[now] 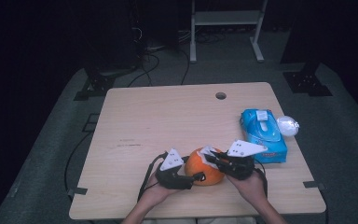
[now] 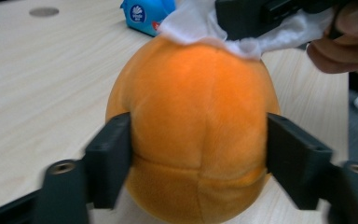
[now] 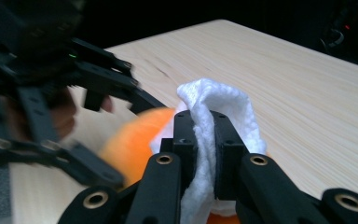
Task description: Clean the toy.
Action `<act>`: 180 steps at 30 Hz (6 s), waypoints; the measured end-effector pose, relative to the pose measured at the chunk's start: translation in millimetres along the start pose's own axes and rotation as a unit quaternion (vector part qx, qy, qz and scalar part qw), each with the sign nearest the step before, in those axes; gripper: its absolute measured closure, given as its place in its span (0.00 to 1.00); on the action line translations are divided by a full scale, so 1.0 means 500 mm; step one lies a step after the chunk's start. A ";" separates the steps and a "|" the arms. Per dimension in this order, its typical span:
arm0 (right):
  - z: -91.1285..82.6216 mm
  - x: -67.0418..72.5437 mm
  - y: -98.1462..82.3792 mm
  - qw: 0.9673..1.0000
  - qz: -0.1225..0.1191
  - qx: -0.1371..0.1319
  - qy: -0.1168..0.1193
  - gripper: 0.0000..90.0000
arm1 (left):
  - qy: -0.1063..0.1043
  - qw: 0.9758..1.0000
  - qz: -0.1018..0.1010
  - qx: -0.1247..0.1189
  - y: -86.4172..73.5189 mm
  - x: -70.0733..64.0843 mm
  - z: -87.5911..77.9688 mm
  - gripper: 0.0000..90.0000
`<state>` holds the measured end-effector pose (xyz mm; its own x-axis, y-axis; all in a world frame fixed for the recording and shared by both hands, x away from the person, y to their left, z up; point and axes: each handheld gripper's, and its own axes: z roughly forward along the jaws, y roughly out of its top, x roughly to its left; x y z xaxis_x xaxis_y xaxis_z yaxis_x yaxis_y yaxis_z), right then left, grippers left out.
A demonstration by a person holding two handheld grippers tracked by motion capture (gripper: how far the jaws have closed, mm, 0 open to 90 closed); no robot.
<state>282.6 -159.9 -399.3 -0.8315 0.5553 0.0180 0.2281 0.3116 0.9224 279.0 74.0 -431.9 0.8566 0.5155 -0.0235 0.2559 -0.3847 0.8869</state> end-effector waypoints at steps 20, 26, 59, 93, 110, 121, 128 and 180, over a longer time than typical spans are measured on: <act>-0.011 -0.020 -0.004 1.000 0.009 0.013 -0.017 0.91 | -0.009 0.999 -0.023 0.034 -0.009 0.025 -0.011 0.35; -0.020 -0.038 -0.028 0.999 0.036 0.010 -0.019 0.91 | -0.013 0.999 -0.039 0.000 0.006 0.025 -0.006 0.15; -0.019 -0.060 -0.040 0.998 0.061 0.025 -0.003 0.91 | 0.006 0.999 -0.035 0.020 -0.016 0.035 -0.007 0.33; -0.018 -0.032 -0.008 0.999 0.039 -0.007 0.008 0.90 | 0.082 0.995 0.061 -0.003 0.016 -0.014 0.009 0.41; -0.009 -0.049 -0.035 0.998 0.057 0.017 -0.009 0.90 | 0.027 0.999 0.040 0.001 -0.008 0.002 -0.004 0.31; -0.006 -0.041 -0.031 0.998 0.058 0.012 0.022 0.90 | 0.007 0.999 0.041 0.014 -0.001 0.006 -0.009 0.23; -0.012 -0.043 -0.031 0.998 0.051 0.027 0.012 0.90 | 0.017 0.999 -0.003 0.029 -0.007 0.020 0.002 0.21; -0.017 0.027 0.026 1.000 -0.020 -0.010 0.014 0.91 | 0.055 0.997 0.048 -0.010 0.032 -0.044 0.000 0.40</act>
<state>269.8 -154.8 -383.6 -0.8534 0.5212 -0.0078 0.1856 0.3178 0.9298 264.4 56.6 -417.2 0.8223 0.5581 0.1114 0.1650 -0.4211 0.8919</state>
